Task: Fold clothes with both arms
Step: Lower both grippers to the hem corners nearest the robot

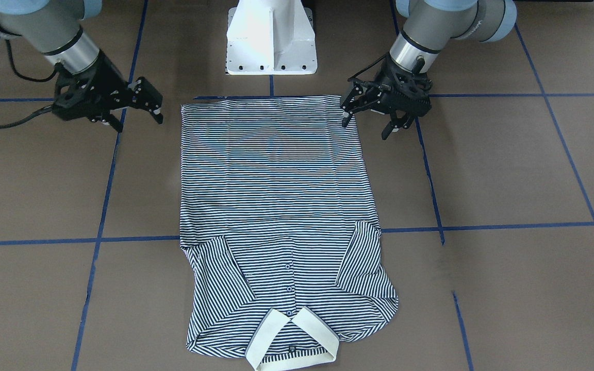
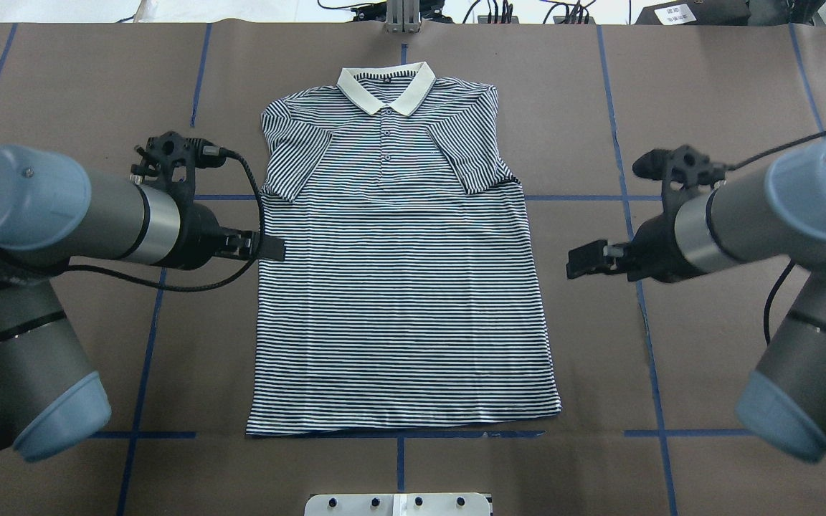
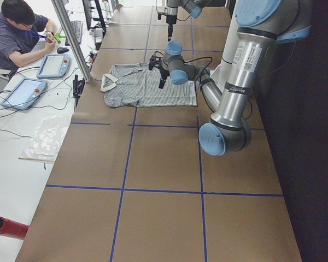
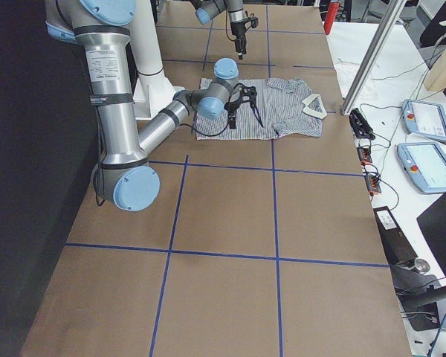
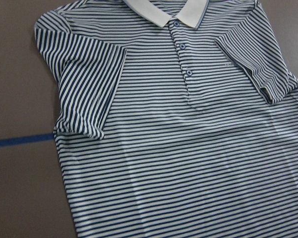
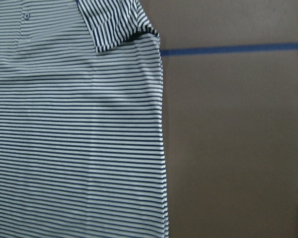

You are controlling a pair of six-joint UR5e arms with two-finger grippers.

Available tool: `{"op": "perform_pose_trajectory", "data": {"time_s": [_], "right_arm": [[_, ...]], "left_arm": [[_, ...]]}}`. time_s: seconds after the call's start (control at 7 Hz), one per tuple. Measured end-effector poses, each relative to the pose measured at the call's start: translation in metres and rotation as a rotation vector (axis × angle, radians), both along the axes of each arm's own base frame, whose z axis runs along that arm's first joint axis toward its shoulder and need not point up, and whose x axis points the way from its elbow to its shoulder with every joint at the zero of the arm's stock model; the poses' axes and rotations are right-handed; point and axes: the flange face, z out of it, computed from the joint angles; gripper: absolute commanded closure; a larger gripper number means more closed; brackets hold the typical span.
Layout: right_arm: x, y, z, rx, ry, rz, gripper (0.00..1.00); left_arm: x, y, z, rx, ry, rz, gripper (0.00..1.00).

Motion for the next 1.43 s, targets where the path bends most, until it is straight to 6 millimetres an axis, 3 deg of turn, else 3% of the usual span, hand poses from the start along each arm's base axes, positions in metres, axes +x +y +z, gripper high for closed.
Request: {"op": "perform_pose_trajectory", "data": {"time_s": [0.14,0.29,0.43,0.57,1.0,1.43], "right_arm": [[-0.033,0.046,-0.004,-0.015,0.012,0.032,0.0],[-0.062,0.084,-0.004,-0.015,0.023,0.067,0.0],[-0.082,0.114,-0.004,-0.003,0.028,0.098,0.0],[-0.093,0.131,-0.004,0.01,0.03,0.115,0.0],[-0.099,0.141,-0.004,0.02,0.031,0.125,0.0],[-0.1,0.141,-0.003,0.02,0.032,0.125,0.0]], "left_arm": [[0.017,0.032,0.008,-0.059,-0.001,-0.01,0.11],[0.038,0.064,0.017,-0.127,-0.005,-0.021,0.31],[0.056,0.092,0.027,-0.19,-0.016,-0.033,0.39],[0.071,0.116,0.037,-0.239,-0.031,-0.045,0.39],[0.093,0.156,0.063,-0.287,-0.114,-0.022,0.39],[0.104,0.17,0.079,-0.292,-0.154,-0.002,0.43]]}}
